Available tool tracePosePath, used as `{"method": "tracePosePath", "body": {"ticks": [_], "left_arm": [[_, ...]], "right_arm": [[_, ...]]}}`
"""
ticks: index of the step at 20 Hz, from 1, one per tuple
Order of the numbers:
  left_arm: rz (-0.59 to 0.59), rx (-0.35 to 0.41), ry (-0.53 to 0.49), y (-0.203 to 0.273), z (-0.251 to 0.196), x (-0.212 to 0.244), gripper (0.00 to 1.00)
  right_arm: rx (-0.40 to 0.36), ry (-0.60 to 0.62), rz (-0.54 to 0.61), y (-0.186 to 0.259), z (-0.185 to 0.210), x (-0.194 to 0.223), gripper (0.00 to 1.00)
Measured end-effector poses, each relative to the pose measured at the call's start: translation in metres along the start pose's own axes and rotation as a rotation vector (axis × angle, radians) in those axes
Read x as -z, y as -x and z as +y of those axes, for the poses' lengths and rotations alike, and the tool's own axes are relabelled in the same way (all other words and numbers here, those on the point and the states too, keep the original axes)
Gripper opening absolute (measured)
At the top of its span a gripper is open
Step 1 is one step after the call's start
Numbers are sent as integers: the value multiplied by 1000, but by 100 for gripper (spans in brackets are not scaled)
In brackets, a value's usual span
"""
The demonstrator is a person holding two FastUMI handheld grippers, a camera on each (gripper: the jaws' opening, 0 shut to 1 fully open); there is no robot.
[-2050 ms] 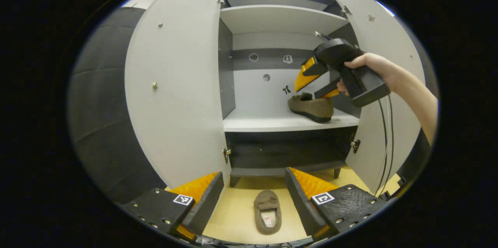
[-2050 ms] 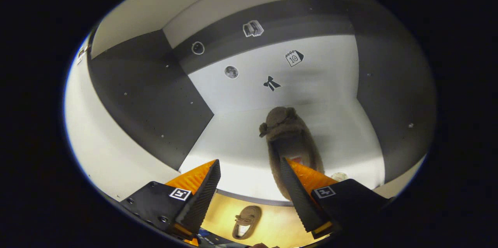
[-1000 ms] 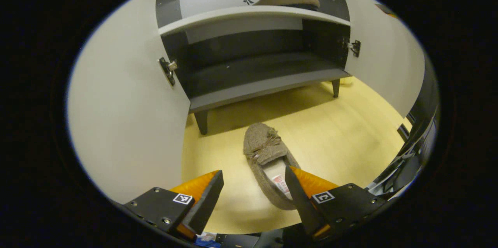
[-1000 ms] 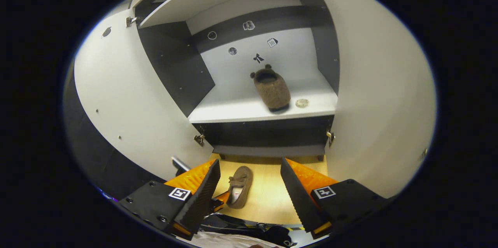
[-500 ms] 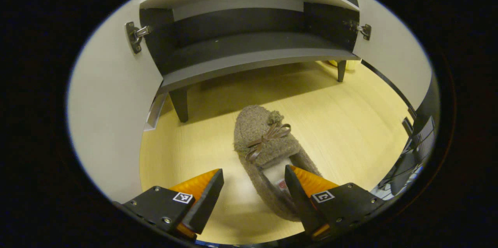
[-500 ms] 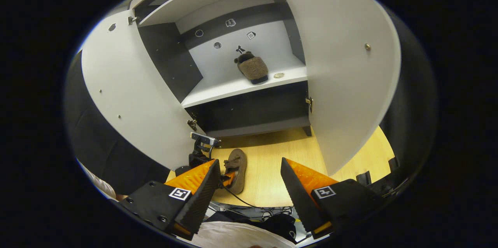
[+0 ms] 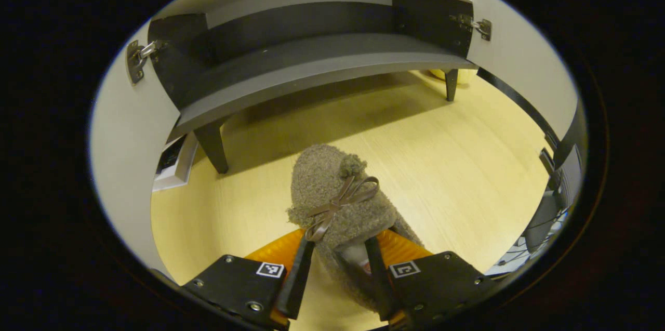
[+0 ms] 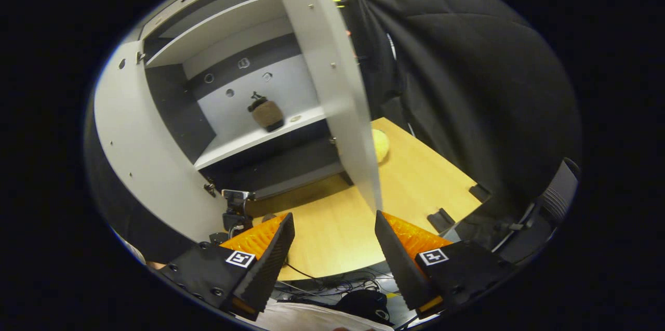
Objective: Grab one shoe with the right hand and put it into the shoe cabinet, grab the other shoe with the left hand and put it into the shoe cabinet; then close the right door with the right hand and the left door with the left hand.
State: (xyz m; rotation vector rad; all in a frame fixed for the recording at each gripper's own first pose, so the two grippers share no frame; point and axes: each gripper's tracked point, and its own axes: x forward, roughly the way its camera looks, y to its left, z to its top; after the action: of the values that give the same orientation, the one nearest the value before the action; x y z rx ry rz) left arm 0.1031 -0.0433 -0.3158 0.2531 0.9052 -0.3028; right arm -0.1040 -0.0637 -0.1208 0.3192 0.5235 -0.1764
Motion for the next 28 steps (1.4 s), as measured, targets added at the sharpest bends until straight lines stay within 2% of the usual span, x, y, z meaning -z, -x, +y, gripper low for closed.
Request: {"method": "tracePosePath", "body": {"ticks": [3,4,5,6,11,18,23,28], "left_arm": [[19,-30,3,-4,9,-1,22],[12,-34,-8,-2,10,-3,23],[11,-83,-11,-1,20,-2,27],[23,-72,4,-3,18,-2,2],[21,-43,16,-8,22,5,2],[-18,-30,15,2,23,-8,2],[-93,0,31,22,25,-30,2],[-141,-11,24,42,27,-54,2]], "right_arm": [[101,-86,-44,3,-34,-11,99],[127,-106,-73,7,-43,-18,99],[152,-121,-103,11,-52,-25,99],[173,-131,-126,15,-60,-32,99],[273,-136,-205,41,-95,-52,99],[337,-145,-246,59,-112,-60,99],[332,-140,-259,52,-122,-74,99],[297,-131,-289,26,-135,-113,98]]}}
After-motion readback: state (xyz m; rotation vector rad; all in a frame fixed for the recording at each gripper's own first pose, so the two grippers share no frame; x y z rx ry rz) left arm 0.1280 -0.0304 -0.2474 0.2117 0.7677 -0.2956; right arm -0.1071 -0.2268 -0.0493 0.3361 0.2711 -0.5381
